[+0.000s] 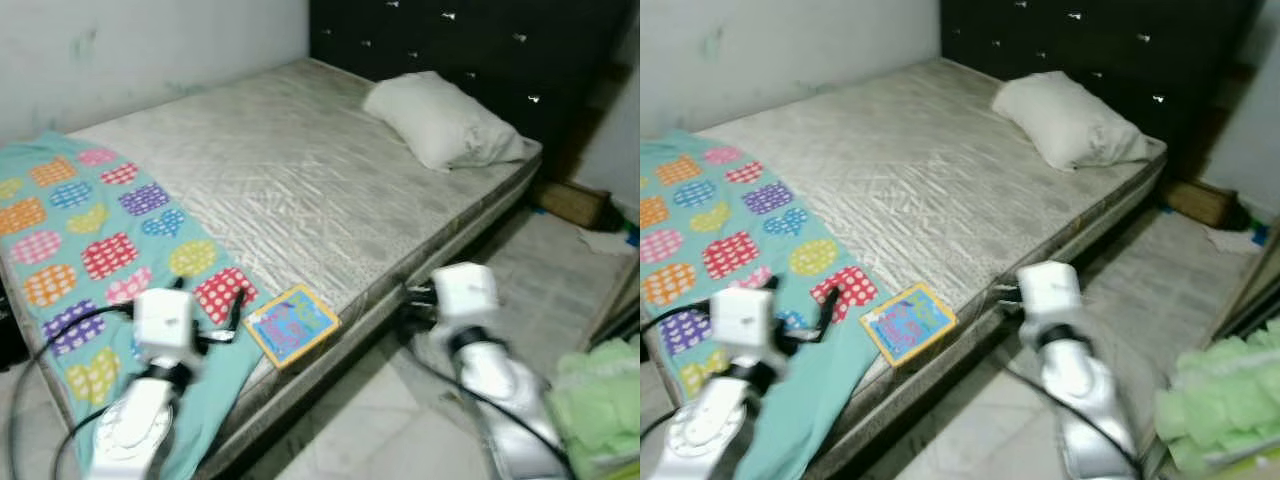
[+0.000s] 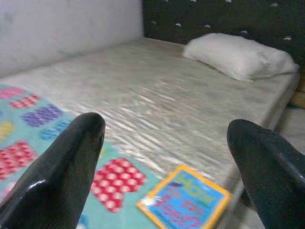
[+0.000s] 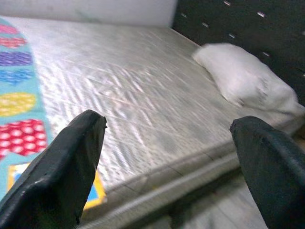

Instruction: Clean up the room

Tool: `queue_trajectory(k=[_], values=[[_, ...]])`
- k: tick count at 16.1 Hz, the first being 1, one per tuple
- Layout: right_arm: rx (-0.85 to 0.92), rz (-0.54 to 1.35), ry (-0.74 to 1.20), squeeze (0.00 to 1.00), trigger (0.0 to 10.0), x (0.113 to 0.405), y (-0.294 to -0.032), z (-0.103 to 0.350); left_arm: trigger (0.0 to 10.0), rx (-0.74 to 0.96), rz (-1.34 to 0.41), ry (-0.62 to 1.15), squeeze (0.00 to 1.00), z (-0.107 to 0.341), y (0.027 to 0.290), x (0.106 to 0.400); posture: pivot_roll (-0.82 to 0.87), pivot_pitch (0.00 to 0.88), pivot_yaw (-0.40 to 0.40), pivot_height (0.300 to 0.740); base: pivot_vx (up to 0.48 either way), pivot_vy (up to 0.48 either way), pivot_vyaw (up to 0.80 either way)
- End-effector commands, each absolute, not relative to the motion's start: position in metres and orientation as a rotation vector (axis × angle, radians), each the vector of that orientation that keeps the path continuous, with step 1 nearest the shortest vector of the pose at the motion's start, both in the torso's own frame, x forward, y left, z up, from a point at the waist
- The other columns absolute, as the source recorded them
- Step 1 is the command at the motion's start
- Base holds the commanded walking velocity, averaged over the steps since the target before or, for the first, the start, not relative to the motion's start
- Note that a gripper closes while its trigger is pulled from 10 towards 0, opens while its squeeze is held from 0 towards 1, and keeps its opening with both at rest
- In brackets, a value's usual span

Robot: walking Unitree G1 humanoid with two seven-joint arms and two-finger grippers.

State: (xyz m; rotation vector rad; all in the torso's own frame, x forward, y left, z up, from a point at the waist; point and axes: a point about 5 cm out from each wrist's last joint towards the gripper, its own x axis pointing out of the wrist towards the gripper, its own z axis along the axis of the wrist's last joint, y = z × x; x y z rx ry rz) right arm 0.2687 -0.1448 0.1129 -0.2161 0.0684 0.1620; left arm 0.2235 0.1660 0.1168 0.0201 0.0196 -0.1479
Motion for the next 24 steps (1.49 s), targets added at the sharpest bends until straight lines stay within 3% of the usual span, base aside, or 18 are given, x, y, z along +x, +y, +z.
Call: queue_trajectory(k=[1,18,24], values=[[-0.220,0.142,0.081,0.00,10.0,0.267,-0.153,0.111,10.0,0.016,-0.159,0.010,0.00,0.119,0.162,0.224,-0.04,0.039,-0.021,0.740,0.000,0.000,0.80],[-0.199,0.143,0.045,0.00,10.0,0.278,-0.150,0.115,10.0,0.017,-0.144,-0.007,0.00,0.121,0.165,0.231,-0.03,0.020,0.001,0.740,0.000,0.000,0.80],[-0.174,0.139,0.022,0.00,10.0,0.280,-0.148,0.118,10.0,-0.010,-0.179,-0.025,0.00,0.125,0.163,0.232,-0.03,0.029,0.006,0.740,0.000,0.000,0.00]])
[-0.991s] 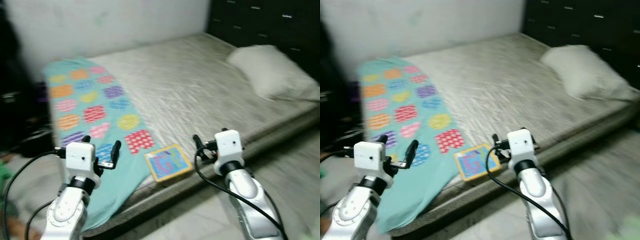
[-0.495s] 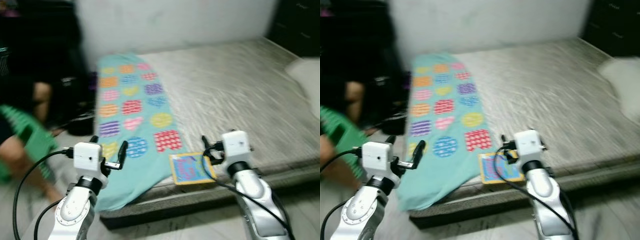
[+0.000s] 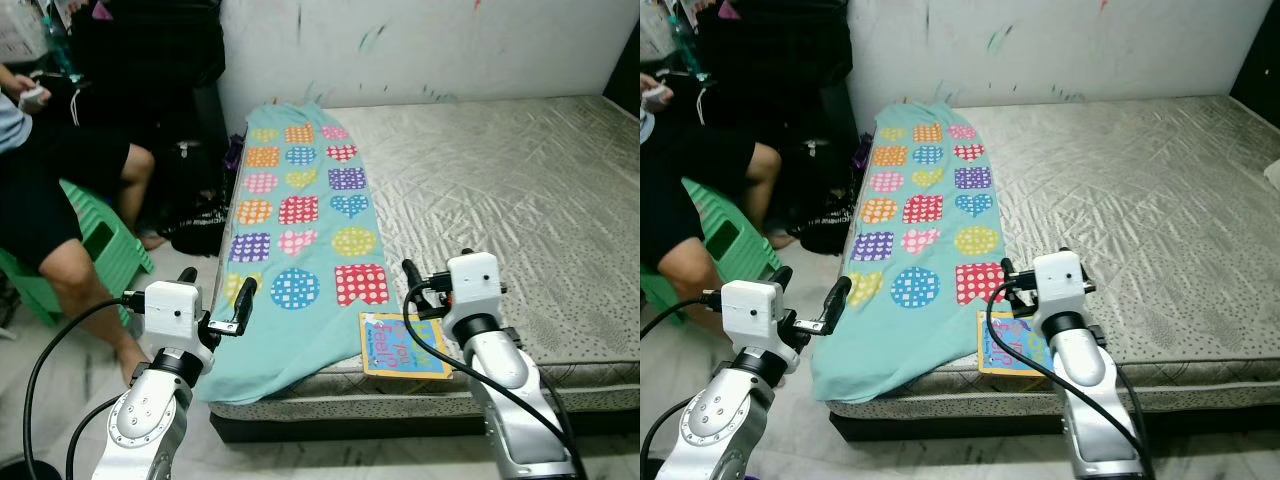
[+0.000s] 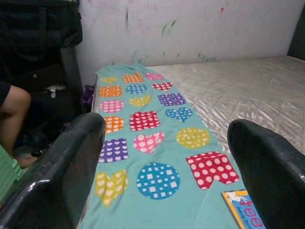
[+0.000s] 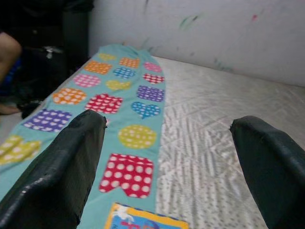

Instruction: Clean up the room

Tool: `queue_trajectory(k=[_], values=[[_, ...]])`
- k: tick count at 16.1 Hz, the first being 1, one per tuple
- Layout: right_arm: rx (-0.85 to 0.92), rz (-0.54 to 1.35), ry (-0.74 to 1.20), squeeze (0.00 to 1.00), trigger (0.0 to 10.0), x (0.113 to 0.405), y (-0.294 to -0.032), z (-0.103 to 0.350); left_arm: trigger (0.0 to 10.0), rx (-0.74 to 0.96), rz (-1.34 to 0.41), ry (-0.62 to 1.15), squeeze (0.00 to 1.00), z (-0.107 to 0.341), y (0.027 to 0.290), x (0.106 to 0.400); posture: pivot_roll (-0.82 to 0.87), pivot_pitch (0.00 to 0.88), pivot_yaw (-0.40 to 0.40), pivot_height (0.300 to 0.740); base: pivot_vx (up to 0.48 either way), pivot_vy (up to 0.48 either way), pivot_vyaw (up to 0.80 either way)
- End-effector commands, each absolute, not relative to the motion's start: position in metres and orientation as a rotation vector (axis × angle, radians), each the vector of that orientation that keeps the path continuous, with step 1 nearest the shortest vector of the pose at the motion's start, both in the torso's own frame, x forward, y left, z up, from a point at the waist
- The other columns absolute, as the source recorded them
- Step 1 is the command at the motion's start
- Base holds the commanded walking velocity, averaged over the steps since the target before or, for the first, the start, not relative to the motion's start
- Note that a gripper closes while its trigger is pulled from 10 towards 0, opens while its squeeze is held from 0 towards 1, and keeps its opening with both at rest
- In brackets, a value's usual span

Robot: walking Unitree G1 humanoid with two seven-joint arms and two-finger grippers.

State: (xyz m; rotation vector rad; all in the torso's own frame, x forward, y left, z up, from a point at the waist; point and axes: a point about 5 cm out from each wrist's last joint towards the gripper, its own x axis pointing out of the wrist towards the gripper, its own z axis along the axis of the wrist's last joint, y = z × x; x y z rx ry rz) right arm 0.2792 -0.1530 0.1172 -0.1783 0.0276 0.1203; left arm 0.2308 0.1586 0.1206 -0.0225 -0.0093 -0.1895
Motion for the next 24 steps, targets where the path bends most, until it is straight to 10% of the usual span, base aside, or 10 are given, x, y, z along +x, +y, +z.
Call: queue_trajectory(k=[1,24], values=[[-0.172,0.140,0.020,0.00,10.0,0.2801,-0.1476,0.1179,10.0,-0.015,-0.187,-0.028,0.00,0.1257,0.1624,0.2323,-0.03,0.030,0.008,0.740,0.000,0.000,0.00],[-0.177,0.137,-0.003,0.00,10.0,0.2814,-0.1459,0.1175,10.0,-0.025,-0.194,-0.007,0.00,0.1239,0.1584,0.2341,-0.02,0.030,0.016,0.740,0.151,0.000,0.00]])
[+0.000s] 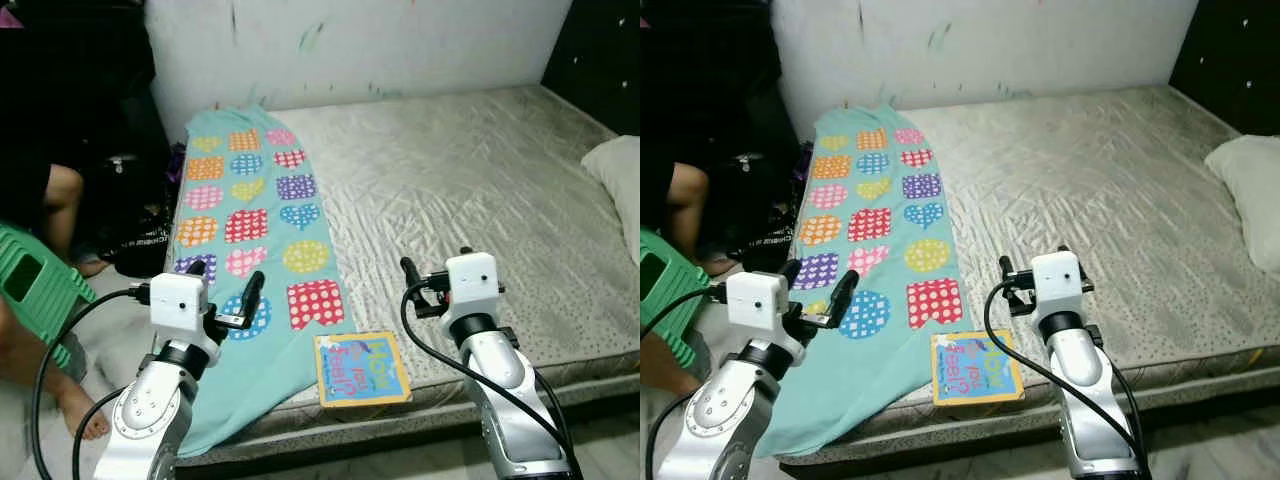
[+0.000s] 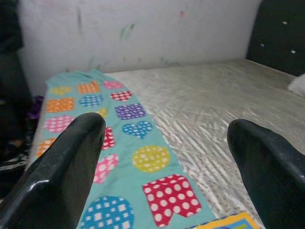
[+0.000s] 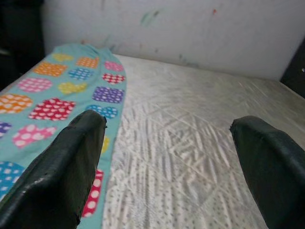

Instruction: Clean up the room

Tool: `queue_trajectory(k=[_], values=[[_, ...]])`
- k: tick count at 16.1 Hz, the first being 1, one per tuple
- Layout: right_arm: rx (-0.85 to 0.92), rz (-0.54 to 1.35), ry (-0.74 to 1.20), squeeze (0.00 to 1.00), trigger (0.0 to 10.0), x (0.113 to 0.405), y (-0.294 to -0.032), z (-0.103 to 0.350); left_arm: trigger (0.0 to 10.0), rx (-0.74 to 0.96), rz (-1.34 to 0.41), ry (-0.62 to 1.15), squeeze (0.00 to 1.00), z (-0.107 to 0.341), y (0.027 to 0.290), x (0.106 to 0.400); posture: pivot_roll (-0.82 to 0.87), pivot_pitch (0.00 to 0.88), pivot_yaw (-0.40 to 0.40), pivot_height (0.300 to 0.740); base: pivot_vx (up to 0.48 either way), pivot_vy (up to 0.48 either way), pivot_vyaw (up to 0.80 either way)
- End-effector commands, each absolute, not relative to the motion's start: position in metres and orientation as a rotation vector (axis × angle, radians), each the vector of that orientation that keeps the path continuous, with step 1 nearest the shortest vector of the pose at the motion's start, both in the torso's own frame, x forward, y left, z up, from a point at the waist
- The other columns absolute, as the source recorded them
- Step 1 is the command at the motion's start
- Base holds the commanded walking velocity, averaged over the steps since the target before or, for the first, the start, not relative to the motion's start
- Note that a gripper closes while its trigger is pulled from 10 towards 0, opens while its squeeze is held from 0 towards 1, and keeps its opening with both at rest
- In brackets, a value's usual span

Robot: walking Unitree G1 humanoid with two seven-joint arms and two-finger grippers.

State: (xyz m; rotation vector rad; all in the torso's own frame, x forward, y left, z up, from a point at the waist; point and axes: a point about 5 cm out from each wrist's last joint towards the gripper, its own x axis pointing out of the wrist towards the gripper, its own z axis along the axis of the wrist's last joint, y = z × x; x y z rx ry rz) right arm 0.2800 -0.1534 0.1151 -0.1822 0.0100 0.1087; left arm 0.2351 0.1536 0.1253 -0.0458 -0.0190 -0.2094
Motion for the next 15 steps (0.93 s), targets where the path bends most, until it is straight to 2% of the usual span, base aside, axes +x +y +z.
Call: queue_trajectory(k=[1,4,10,15], values=[[-0.179,0.138,-0.004,0.00,10.0,0.282,-0.145,0.118,10.0,-0.024,-0.194,-0.007,0.00,0.124,0.158,0.234,-0.02,0.030,0.016,0.740,0.000,0.000,0.00],[-0.175,0.138,-0.011,0.00,10.0,0.285,-0.143,0.117,10.0,-0.022,-0.193,-0.009,0.00,0.122,0.156,0.238,-0.03,0.005,0.019,0.740,0.000,0.000,0.69],[-0.137,0.101,-0.056,0.00,10.0,0.306,-0.138,0.123,10.0,0.054,-0.109,-0.017,0.00,0.119,0.184,0.258,-0.01,0.000,0.044,0.740,0.000,0.000,0.00],[-0.170,0.144,-0.067,0.00,10.0,0.309,-0.136,0.124,10.0,0.035,-0.136,-0.022,0.00,0.112,0.168,0.257,-0.03,0.000,0.008,0.740,0.000,0.000,0.00]])
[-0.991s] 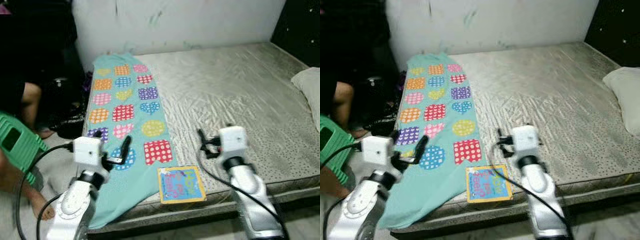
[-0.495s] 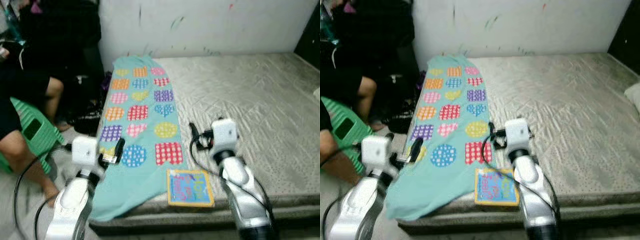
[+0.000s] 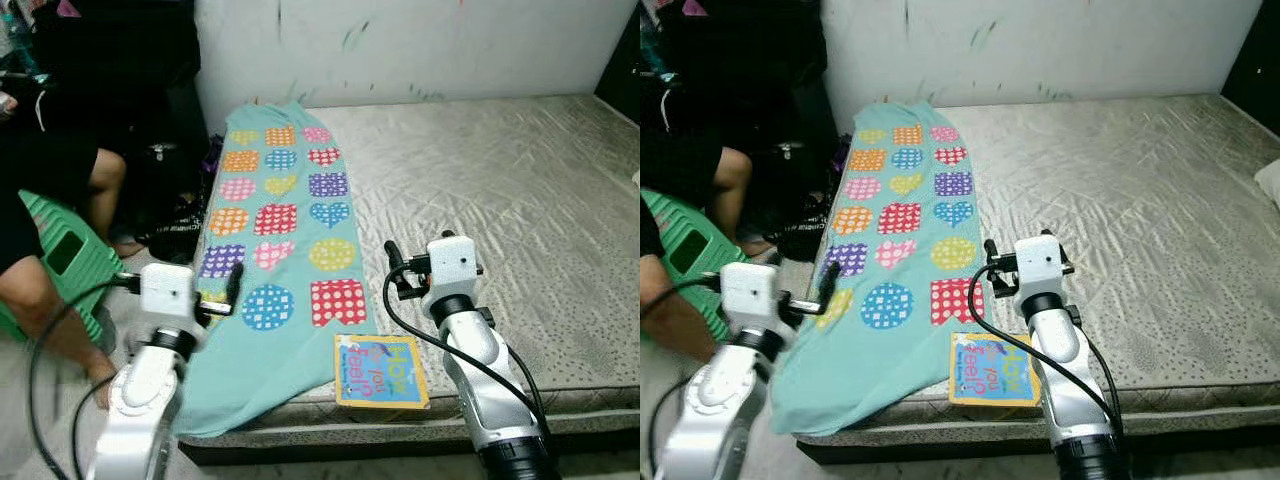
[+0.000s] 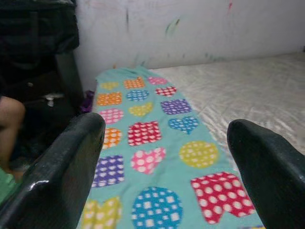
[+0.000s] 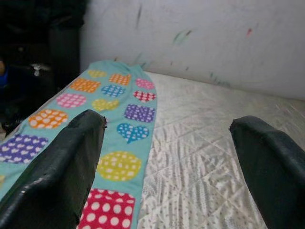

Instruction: Clean up the room

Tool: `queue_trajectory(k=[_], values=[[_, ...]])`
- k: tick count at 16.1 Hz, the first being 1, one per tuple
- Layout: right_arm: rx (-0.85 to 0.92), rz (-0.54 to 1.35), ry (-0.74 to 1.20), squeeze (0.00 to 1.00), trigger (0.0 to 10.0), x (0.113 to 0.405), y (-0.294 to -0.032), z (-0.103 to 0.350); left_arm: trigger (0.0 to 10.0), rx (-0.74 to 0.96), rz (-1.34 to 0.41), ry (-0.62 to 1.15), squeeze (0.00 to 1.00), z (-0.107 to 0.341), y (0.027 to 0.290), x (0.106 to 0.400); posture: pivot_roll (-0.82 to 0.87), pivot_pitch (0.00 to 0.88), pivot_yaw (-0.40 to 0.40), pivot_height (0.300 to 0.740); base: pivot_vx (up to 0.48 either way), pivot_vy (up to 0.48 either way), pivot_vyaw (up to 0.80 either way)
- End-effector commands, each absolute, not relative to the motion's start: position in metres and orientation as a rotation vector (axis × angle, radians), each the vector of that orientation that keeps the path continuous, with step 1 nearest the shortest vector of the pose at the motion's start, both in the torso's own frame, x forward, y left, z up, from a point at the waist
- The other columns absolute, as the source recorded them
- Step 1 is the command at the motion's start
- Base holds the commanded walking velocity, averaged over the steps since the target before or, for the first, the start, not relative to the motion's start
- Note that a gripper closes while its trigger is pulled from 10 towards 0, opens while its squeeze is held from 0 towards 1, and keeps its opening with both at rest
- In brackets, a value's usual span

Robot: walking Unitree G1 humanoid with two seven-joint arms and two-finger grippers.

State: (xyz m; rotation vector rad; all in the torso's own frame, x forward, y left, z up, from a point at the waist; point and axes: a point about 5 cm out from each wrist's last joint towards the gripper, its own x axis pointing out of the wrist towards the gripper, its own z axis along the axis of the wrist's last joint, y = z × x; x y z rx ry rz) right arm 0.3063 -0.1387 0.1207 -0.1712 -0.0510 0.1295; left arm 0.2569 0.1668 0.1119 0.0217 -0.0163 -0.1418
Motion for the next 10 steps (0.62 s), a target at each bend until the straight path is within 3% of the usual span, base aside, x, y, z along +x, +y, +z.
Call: queue_trajectory(k=[1,10], values=[[-0.165,0.142,-0.073,0.00,10.0,0.3116,-0.1364,0.1257,10.0,0.032,-0.138,-0.024,0.00,0.1117,0.1661,0.2572,-0.03,0.000,0.000,0.740,0.000,0.000,0.00],[-0.180,0.139,-0.075,0.00,10.0,0.3149,-0.1394,0.1244,10.0,0.001,-0.148,-0.035,0.00,0.1121,0.1597,0.2586,-0.04,0.016,0.000,0.740,0.000,-0.028,0.00]])
